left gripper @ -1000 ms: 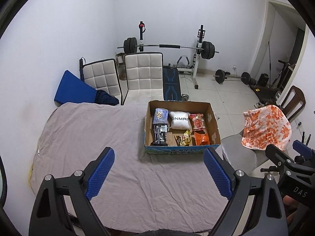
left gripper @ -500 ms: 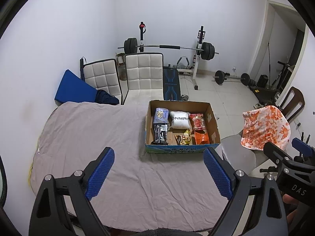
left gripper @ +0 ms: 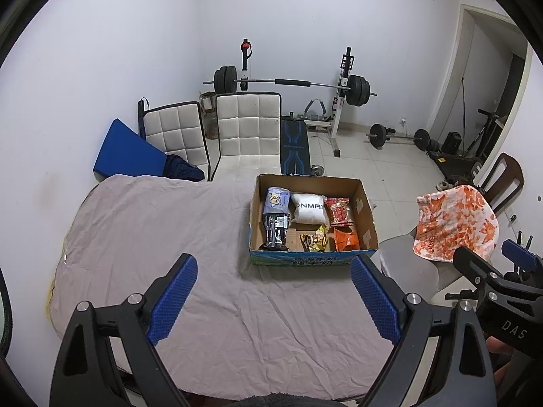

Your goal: Organize snacks

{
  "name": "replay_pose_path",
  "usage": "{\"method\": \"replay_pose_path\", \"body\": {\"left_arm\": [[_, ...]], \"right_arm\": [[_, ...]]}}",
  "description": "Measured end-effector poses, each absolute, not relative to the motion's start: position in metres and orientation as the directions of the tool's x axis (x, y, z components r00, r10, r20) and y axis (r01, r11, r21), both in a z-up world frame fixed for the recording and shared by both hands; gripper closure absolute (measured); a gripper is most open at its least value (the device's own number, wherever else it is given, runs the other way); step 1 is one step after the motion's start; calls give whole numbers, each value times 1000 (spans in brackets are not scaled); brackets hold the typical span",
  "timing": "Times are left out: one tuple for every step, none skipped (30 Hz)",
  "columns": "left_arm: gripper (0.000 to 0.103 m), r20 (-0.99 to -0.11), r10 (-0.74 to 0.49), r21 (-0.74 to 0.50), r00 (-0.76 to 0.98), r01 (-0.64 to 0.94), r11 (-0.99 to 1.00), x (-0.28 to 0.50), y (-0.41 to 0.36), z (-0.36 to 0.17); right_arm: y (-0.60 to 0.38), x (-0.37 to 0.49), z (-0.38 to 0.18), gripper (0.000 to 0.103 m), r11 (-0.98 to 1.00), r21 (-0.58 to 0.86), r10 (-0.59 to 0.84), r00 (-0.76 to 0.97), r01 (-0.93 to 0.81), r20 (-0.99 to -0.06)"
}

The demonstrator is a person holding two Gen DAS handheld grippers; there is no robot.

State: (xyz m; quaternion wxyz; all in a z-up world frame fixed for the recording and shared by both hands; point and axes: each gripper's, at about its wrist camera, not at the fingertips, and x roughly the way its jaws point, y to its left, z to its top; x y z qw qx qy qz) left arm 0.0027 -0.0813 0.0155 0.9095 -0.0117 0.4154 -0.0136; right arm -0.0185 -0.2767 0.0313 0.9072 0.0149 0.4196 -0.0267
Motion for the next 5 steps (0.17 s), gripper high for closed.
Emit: {"method": "replay_pose_path", "body": {"left_arm": [[10,-752,-33,-33,659,13,999,2,-81,16],[10,-749,-34,-36,661,11,999,2,-82,17],[10,-751,-39,-41,660,13,999,2,-82,17],[10,-752,-41,-43,658,13,999,2,-82,17],[10,-753,-39,-42,657,11,999,2,-83,18]], "right_arm": [[-277,-19,31,0,998,6,-34,646,60,-762],[-277,-19,31,0,998,8,-33,647,60,-762],[-276,-19,32,0,998,7,-33,648,59,-761],[-276,-19,32,0,998,6,-34,647,59,-761],[-276,-19,32,0,998,8,-32,647,59,-762]]}}
